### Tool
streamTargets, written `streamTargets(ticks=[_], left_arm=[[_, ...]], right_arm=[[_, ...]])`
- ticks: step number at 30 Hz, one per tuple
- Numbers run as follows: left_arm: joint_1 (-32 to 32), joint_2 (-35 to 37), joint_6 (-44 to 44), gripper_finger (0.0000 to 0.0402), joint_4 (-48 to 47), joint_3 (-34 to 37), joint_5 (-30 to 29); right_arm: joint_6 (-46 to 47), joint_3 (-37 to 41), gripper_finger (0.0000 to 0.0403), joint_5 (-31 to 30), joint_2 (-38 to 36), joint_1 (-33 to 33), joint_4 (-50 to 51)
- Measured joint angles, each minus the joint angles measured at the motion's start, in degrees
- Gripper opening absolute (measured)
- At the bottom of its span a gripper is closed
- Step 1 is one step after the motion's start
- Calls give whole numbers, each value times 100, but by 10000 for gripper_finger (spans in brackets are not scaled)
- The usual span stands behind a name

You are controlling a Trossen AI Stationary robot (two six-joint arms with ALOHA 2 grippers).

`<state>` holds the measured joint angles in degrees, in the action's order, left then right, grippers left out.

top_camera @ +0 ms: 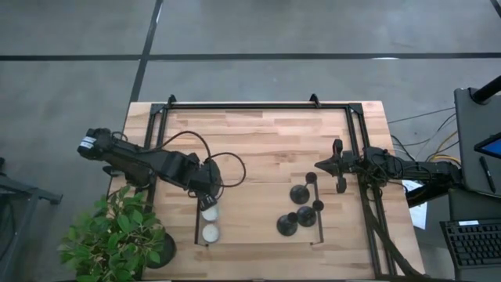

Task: Pick & Place candle stick holders
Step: Put the blue scented candle on the shelf aligned with the white scented candle, then return to Home Position

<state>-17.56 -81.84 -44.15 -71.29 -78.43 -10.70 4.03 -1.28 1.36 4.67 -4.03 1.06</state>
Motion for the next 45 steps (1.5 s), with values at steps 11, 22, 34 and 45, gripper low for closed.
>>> streamTargets(ticks=[11,22,34,45], left_arm=[[-20,-2,-77,26,35,0,26],[-20,54,-274,70,-23,-87,66],[-14,63,-52,74,-70,-636,210],[475,391,2525,6,1818,-223,-566]], right_arm=[[0,0,8,1,0,0,0],[0,0,8,-1,-2,2,2],[0,0,8,1,-2,1,0],[0,0,8,-1,-2,0,1]])
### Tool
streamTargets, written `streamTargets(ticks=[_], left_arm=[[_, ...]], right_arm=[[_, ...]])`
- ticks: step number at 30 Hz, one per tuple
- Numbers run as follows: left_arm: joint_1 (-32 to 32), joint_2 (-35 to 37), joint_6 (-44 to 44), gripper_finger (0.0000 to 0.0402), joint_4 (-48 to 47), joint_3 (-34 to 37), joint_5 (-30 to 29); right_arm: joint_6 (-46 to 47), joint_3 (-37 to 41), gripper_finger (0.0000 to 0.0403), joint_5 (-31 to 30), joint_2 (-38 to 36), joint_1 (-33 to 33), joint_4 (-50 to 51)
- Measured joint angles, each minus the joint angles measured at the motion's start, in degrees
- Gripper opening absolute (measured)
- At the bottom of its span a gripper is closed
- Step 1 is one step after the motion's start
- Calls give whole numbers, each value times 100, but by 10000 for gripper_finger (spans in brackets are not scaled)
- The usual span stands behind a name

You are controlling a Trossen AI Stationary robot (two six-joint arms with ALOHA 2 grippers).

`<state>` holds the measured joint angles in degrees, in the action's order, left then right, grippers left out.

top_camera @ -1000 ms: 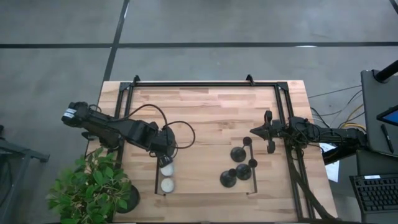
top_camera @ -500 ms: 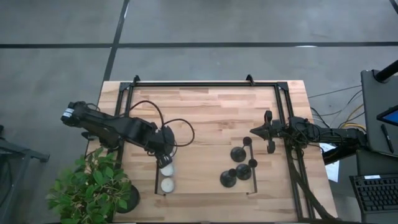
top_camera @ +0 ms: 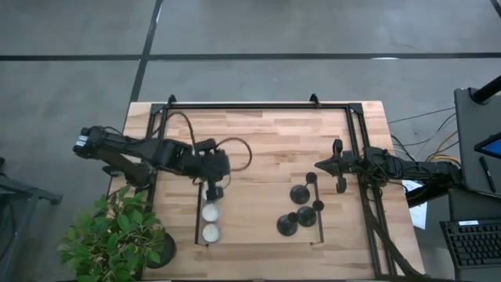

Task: Pick & Place candle stick holders
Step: Return to Home Position

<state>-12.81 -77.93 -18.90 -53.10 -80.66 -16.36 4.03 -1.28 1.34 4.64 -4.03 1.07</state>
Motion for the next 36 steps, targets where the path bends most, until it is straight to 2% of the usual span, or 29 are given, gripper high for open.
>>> streamTargets(ticks=[3,6,11,18,25,29,33,36], left_arm=[[219,355,618,6,925,482,356],[341,894,991,2,1922,1263,844],[381,2030,1367,4,3502,2862,769],[386,3584,1412,4,4968,4975,775],[414,4961,1761,1,5156,6227,945],[421,5778,1828,2,5128,6756,846],[423,6488,1909,1,5022,7067,839],[423,7018,1922,4,4460,7084,734]], right_arm=[[0,0,8,0,0,0,0],[0,0,8,0,0,0,1],[0,0,8,1,0,2,1],[0,0,8,0,0,2,1],[0,0,8,2,0,2,0],[0,0,8,2,0,2,1],[0,0,8,0,0,2,1],[0,0,8,0,0,1,1]])
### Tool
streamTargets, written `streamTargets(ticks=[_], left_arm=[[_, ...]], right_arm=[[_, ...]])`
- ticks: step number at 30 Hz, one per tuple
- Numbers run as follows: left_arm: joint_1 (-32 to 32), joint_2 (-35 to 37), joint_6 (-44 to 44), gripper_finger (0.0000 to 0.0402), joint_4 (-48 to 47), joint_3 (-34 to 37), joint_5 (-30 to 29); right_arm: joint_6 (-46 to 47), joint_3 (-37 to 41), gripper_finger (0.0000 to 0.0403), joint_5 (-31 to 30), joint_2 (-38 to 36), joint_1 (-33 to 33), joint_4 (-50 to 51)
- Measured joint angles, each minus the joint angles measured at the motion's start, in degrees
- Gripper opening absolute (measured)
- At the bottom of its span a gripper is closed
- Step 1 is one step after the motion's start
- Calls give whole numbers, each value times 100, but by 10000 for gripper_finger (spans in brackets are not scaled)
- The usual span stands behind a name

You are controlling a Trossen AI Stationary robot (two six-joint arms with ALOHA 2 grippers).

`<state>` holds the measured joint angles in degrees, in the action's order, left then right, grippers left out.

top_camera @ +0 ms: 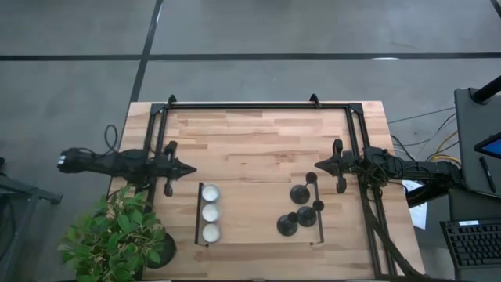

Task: Pick & Place candle stick holders
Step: Return to Home Position

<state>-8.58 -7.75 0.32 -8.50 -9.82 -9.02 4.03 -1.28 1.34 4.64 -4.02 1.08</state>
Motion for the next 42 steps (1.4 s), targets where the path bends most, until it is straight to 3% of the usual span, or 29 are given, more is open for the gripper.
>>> streamTargets(ticks=[6,11,16,19,42], left_arm=[[0,771,-447,3,-471,-21,-982],[-8,693,575,2,-466,-31,-294],[0,689,-340,5,-459,-22,-1518],[0,659,-624,4,-496,-22,-1911],[0,647,-654,7,-506,-22,-1940]], right_arm=[[0,0,8,1,1,-1,0],[0,0,8,2,0,0,0],[0,0,8,2,0,0,-2],[0,0,8,2,0,1,-2],[0,0,8,2,2,-1,-2]])
